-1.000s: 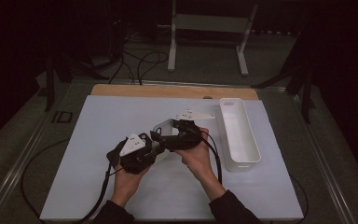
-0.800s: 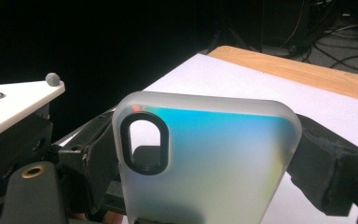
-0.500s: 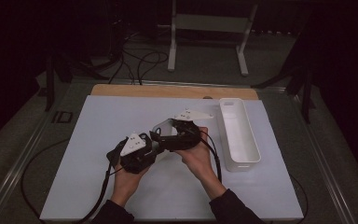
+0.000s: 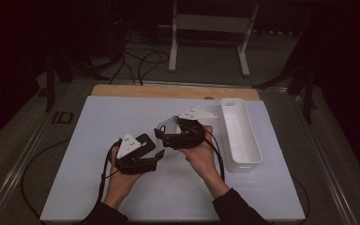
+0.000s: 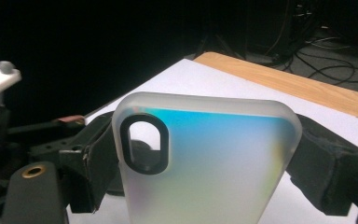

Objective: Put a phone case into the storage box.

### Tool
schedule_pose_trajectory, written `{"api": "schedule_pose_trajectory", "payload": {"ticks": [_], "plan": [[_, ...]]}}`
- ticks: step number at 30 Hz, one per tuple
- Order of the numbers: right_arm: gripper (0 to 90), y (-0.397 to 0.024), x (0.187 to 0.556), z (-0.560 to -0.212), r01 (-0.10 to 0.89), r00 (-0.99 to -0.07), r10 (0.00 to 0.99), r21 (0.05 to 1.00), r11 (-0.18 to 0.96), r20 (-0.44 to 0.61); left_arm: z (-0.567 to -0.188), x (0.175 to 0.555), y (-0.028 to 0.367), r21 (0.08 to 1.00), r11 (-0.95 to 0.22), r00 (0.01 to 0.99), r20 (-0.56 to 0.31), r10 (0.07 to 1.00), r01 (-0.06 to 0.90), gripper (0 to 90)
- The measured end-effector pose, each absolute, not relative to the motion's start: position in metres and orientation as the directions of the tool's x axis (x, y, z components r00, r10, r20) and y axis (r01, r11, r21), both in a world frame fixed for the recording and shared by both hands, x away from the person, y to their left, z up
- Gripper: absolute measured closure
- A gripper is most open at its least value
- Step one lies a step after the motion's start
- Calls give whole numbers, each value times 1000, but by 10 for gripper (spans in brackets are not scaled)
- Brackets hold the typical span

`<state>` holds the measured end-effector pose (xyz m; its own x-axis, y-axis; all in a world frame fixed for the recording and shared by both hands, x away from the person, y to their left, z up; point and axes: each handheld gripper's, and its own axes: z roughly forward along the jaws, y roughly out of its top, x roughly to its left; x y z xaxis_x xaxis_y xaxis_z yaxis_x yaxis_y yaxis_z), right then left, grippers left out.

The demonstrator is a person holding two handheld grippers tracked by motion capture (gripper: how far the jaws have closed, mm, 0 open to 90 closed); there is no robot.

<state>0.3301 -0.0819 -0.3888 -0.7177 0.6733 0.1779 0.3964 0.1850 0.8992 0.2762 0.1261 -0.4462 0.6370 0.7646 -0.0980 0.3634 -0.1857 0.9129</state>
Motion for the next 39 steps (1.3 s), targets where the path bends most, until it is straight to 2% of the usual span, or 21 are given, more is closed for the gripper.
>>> {"api": "schedule_pose_trajectory", "payload": {"ticks": [9,20,39], "plan": [[169,-87,335,-384,382,-707,690,904,190,154,-448,273,137,914,-185,623,-88,777,361,11],[169,-98,343,-379,382,-685,714,907,179,148,-460,269,155,916,-175,603,-87,793,362,5],[168,-115,354,-374,375,-648,753,909,182,117,-476,248,192,920,-214,602,-30,798,329,4]]}}
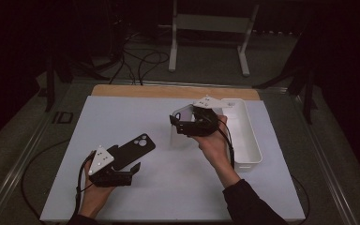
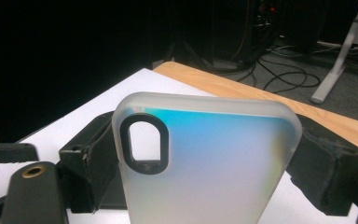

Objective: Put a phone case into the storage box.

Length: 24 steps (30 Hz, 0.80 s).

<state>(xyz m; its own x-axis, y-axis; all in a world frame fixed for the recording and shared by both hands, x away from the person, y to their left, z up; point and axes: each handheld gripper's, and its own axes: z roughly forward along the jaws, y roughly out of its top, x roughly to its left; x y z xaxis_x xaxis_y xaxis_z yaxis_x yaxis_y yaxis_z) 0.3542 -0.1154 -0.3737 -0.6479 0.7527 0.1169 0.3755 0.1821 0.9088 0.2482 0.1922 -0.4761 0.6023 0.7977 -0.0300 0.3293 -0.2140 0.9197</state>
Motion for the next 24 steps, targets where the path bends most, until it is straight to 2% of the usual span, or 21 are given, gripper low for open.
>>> {"api": "schedule_pose_trajectory", "payload": {"ticks": [24], "plan": [[168,-138,368,-368,382,-591,802,906,182,88,-485,239,209,928,-200,577,-21,817,316,4]]}}
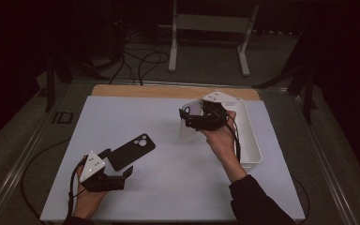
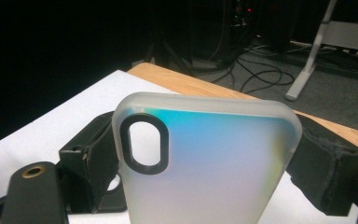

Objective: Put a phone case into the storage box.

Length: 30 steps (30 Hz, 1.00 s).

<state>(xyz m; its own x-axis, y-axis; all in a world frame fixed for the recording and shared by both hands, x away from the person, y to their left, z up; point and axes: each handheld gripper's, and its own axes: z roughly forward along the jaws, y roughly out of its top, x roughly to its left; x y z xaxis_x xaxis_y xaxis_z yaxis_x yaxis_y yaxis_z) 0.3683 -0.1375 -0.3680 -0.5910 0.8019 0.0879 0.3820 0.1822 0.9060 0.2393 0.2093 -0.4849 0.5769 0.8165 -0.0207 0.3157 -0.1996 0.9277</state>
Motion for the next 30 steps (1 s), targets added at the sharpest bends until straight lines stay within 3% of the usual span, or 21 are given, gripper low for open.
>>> {"api": "schedule_pose_trajectory", "payload": {"ticks": [30], "plan": [[167,-174,402,-358,410,-497,863,901,144,88,-486,239,210,926,-195,566,-24,824,323,4]]}}
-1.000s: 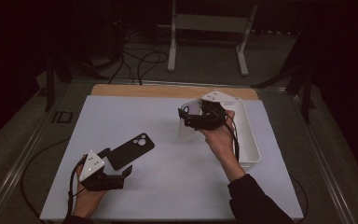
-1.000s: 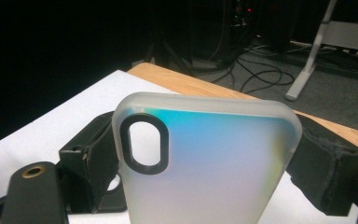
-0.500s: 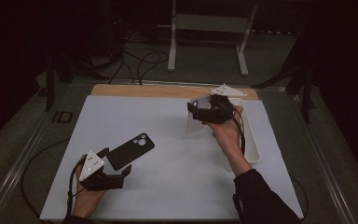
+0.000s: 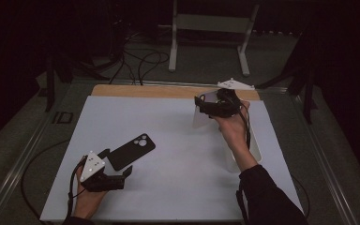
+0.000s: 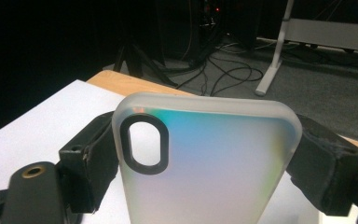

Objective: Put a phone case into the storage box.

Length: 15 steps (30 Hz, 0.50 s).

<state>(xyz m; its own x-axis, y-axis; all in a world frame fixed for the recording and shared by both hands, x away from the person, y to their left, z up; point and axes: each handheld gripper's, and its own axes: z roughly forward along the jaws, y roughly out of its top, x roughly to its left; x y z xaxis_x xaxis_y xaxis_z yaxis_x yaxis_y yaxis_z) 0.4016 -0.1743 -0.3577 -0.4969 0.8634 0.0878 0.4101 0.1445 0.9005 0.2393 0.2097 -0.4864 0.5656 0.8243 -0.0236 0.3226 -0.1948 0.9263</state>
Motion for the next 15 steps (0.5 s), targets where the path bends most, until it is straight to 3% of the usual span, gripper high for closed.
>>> {"api": "schedule_pose_trajectory", "payload": {"ticks": [15], "plan": [[167,-197,417,-348,420,-434,896,901,107,96,-486,239,210,928,-187,561,-28,827,322,4]]}}
